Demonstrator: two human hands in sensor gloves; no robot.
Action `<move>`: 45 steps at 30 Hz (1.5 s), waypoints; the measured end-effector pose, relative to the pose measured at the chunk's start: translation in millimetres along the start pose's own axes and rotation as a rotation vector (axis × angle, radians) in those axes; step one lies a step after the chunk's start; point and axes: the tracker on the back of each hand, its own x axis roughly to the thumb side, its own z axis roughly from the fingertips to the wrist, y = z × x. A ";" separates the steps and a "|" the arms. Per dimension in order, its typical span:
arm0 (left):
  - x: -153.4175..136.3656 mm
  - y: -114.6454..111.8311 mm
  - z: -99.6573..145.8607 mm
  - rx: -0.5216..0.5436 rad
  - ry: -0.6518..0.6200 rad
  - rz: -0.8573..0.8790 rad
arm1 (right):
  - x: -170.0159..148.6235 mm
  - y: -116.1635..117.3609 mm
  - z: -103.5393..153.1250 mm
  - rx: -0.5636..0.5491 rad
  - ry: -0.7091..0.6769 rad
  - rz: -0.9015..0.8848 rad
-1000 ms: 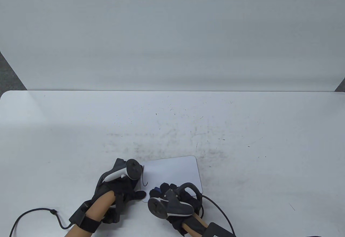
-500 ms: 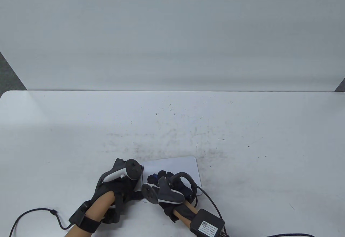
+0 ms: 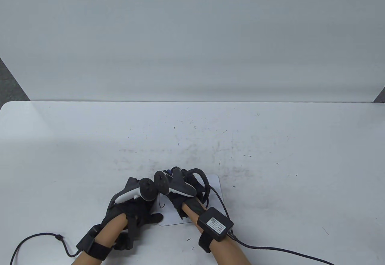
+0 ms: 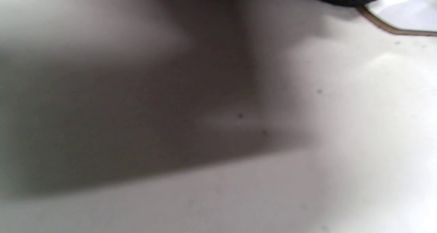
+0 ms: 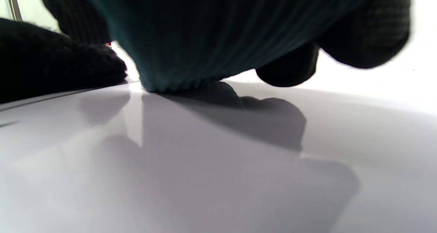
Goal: Wipe the whiteboard with a whiteboard eraser
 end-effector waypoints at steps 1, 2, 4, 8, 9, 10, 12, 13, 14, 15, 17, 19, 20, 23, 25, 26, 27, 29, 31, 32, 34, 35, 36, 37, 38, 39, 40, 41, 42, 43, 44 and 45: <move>0.0 0.1 0.0 0.000 0.000 0.000 | 0.1 0.5 1.8 0.004 -0.009 -0.003; 0.0 0.2 0.0 -0.001 0.001 -0.001 | 0.9 0.0 4.5 0.017 -0.026 -0.016; -0.1 0.3 0.1 -0.002 0.004 -0.005 | 3.7 -0.7 10.0 0.028 -0.037 -0.013; -0.3 0.3 0.1 0.005 0.005 -0.006 | 8.1 -2.7 20.0 0.044 -0.066 0.014; -0.4 0.3 0.1 0.007 0.005 -0.007 | 9.2 -3.0 24.6 0.050 -0.079 0.001; -0.3 0.3 0.0 0.008 0.005 -0.007 | 9.8 -2.6 27.6 0.053 -0.087 -0.008; -0.3 0.3 -0.1 0.010 0.005 -0.007 | 12.8 -1.8 36.0 0.056 -0.110 -0.015; -0.4 0.3 -0.1 0.011 0.005 -0.008 | 14.9 -1.8 40.3 0.056 -0.128 -0.010; -0.3 0.3 -0.1 0.012 0.006 -0.008 | 16.4 -1.7 43.2 0.057 -0.141 -0.009; -0.4 0.4 -0.1 0.013 0.006 -0.009 | 18.4 -1.8 47.5 0.061 -0.155 -0.010; -0.3 0.3 -0.1 0.014 0.006 -0.009 | 21.6 -2.3 54.7 0.076 -0.183 -0.012; -0.4 0.3 -0.2 0.015 0.006 -0.010 | 23.9 -3.8 62.1 0.092 -0.205 0.010; -0.4 0.2 -0.2 0.016 0.005 -0.009 | 23.9 -4.5 65.5 0.102 -0.212 0.021; -0.4 0.1 -0.3 0.017 0.005 -0.011 | 18.4 -5.4 74.9 0.119 -0.210 0.042; -0.2 0.2 -0.3 0.015 0.006 -0.010 | 9.9 -5.8 79.9 0.138 -0.201 0.022; -0.1 0.2 -0.3 0.014 0.006 -0.011 | 6.0 -6.0 81.8 0.149 -0.192 0.010; 0.0 0.2 -0.4 0.012 0.007 -0.013 | 0.0 -6.3 84.8 0.164 -0.186 -0.004; 0.1 0.3 -0.4 0.010 0.008 -0.014 | -5.1 -6.8 89.2 0.177 -0.192 0.004; 0.3 0.4 -0.4 0.008 0.008 -0.015 | -9.0 -7.4 95.0 0.188 -0.208 0.038; 0.5 0.5 -0.5 0.005 0.009 -0.016 | -12.3 -8.3 99.3 0.204 -0.211 0.075; 0.7 0.5 -0.6 0.003 0.010 -0.018 | -18.8 -10.1 104.7 0.225 -0.201 0.127; 0.7 0.6 -0.6 0.002 0.011 -0.019 | -24.9 -10.9 108.0 0.234 -0.186 0.158; 0.8 0.6 -0.6 0.002 0.011 -0.019 | -28.2 -11.2 109.4 0.242 -0.176 0.174; 0.8 0.6 -0.6 0.002 0.011 -0.019 | -37.9 -11.7 113.0 0.261 -0.147 0.217; 0.9 0.6 -0.7 0.002 0.011 -0.019 | -47.6 -12.6 116.1 0.269 -0.121 0.240; 0.8 0.5 -0.7 0.003 0.010 -0.019 | -54.8 -13.2 118.1 0.284 -0.094 0.251; 0.8 0.5 -0.7 0.005 0.008 -0.017 | -65.4 -13.3 121.2 0.310 -0.053 0.274; 0.8 0.5 -0.7 0.005 0.007 -0.015 | -72.9 -12.8 123.3 0.325 -0.031 0.296; 0.8 0.5 -0.8 0.006 0.006 -0.014 | -80.8 -11.4 126.0 0.337 -0.011 0.316; 0.8 0.4 -0.9 0.006 0.006 -0.013 | -88.9 -9.0 129.8 0.335 0.006 0.313; 0.8 0.3 -0.9 0.007 0.005 -0.013 | -93.0 -7.2 132.3 0.327 0.013 0.291; 0.6 0.4 -0.8 0.008 0.002 -0.011 | -97.6 -5.7 135.5 0.333 0.033 0.269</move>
